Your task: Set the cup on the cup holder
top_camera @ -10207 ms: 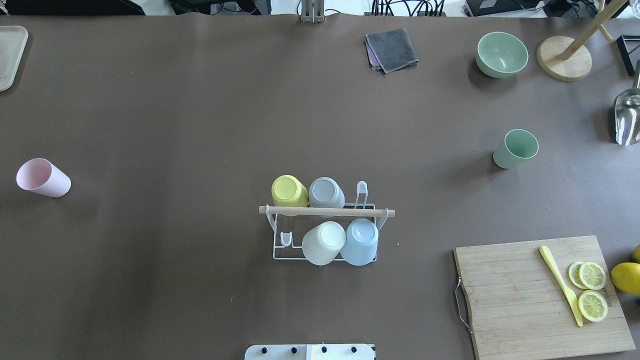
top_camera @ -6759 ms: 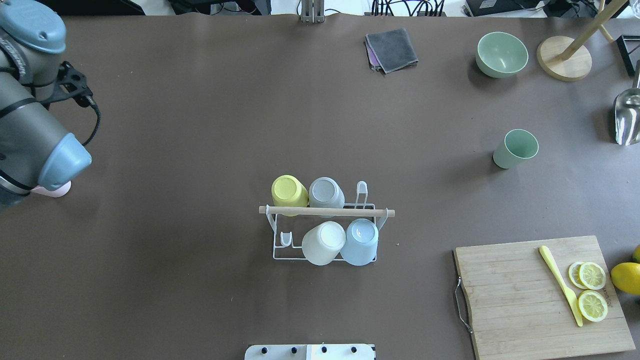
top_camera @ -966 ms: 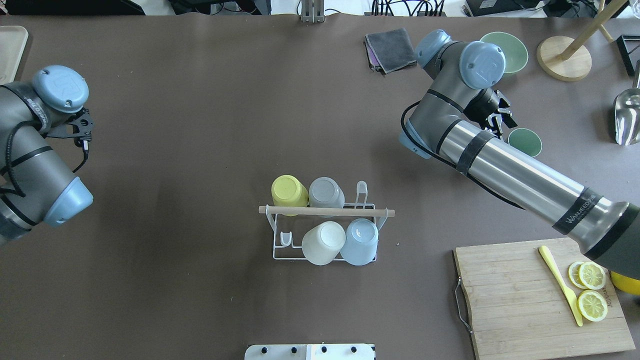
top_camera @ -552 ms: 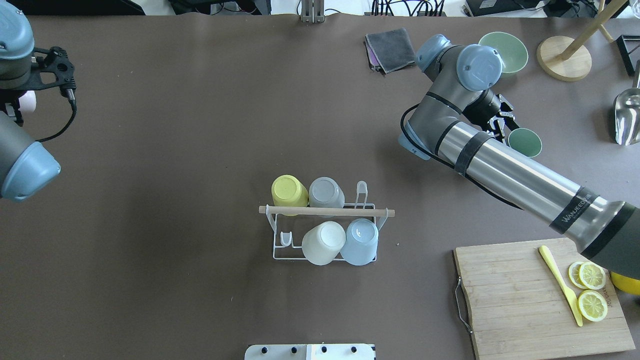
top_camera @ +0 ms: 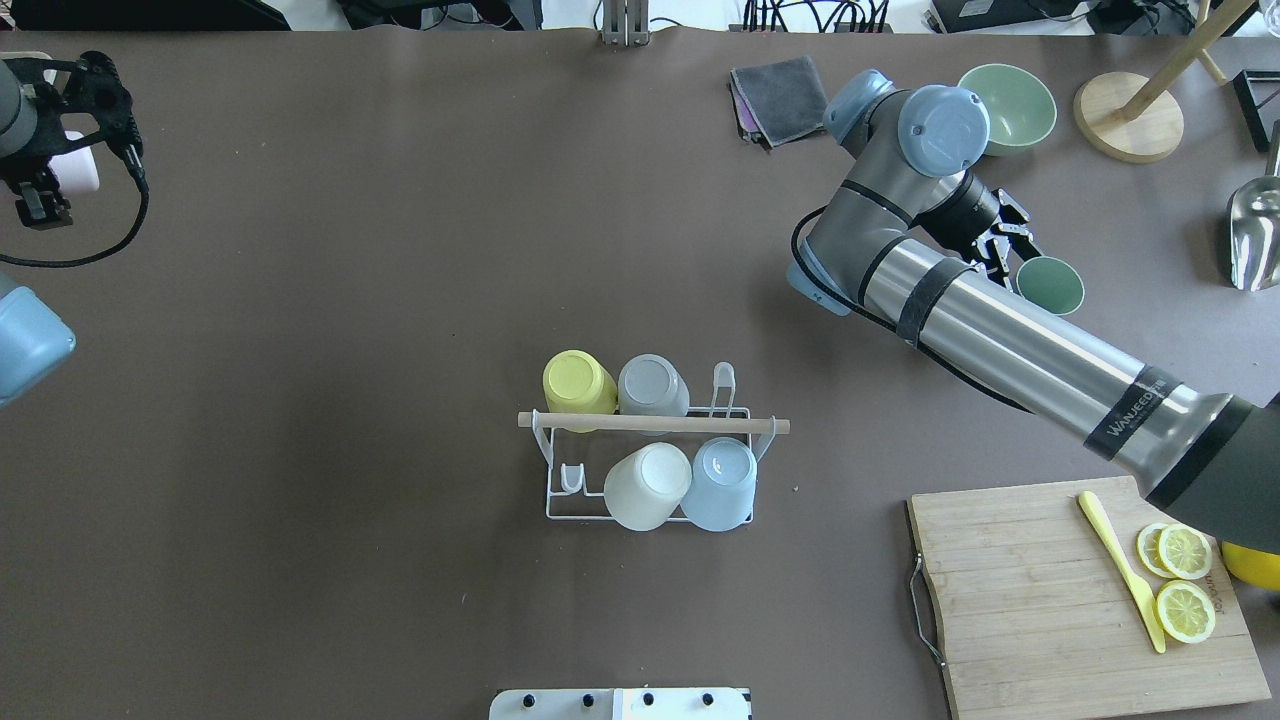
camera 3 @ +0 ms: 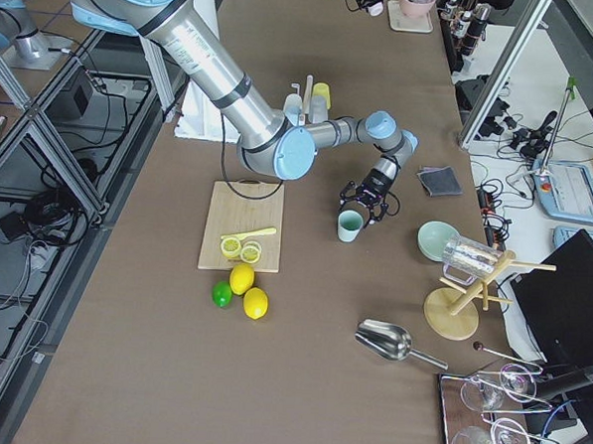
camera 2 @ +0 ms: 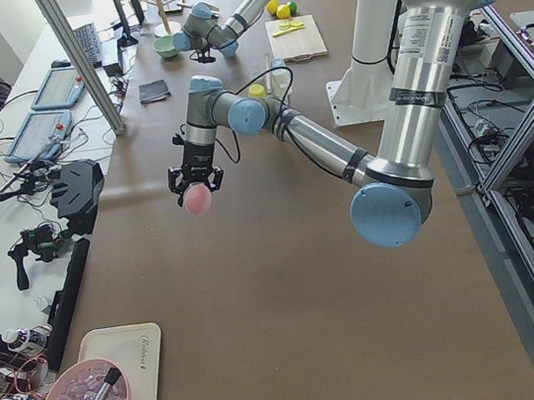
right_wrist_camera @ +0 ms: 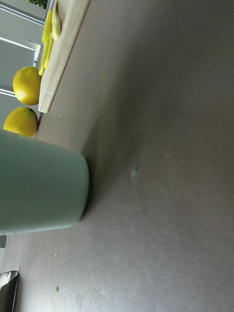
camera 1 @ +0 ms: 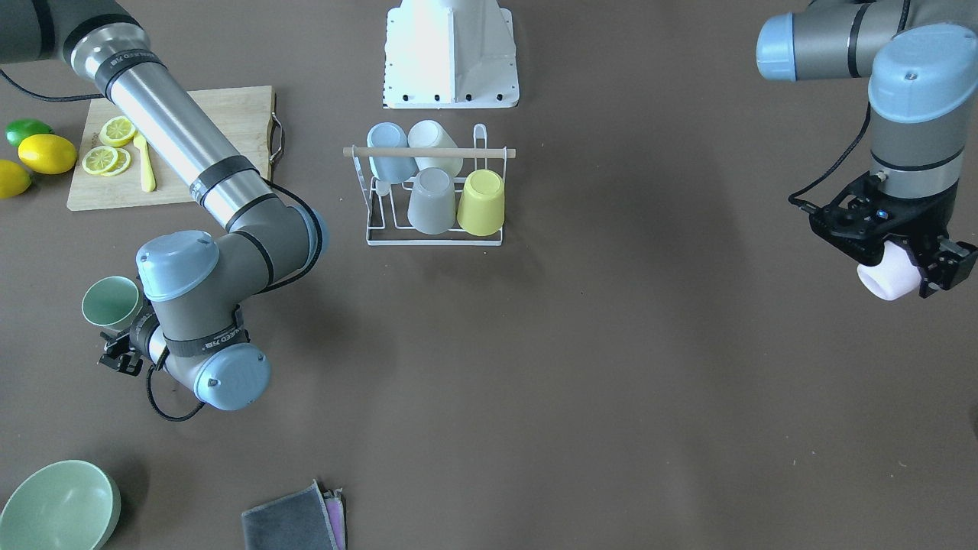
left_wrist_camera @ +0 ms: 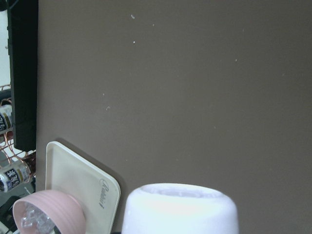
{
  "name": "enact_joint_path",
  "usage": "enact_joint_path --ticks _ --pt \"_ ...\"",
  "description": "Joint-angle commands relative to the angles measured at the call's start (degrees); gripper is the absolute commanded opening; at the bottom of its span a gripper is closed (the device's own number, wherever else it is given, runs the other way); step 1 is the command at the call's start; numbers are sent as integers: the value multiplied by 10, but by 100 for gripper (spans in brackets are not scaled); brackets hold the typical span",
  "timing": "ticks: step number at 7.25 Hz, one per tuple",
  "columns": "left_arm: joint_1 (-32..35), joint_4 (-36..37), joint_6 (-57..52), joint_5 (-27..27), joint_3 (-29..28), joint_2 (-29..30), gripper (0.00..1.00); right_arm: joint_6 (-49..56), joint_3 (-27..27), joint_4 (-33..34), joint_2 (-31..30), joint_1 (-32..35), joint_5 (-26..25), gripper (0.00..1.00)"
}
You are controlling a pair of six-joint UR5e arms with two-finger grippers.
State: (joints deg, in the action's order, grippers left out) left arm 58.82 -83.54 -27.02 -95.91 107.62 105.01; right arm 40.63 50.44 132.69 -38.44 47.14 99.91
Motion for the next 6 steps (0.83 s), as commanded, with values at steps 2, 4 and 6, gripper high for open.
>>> enact_joint_path --ticks 2,4,6 --pt "-2 -120 17 -36 4 -26 52 -5 -6 0 -1 -5 -5 100" --pt "-5 -262 46 -139 -8 -67 52 -5 -6 0 -1 -11 -6 100" --pt "-7 -397 120 -251 -8 -77 50 -5 -6 0 -2 -13 -12 94"
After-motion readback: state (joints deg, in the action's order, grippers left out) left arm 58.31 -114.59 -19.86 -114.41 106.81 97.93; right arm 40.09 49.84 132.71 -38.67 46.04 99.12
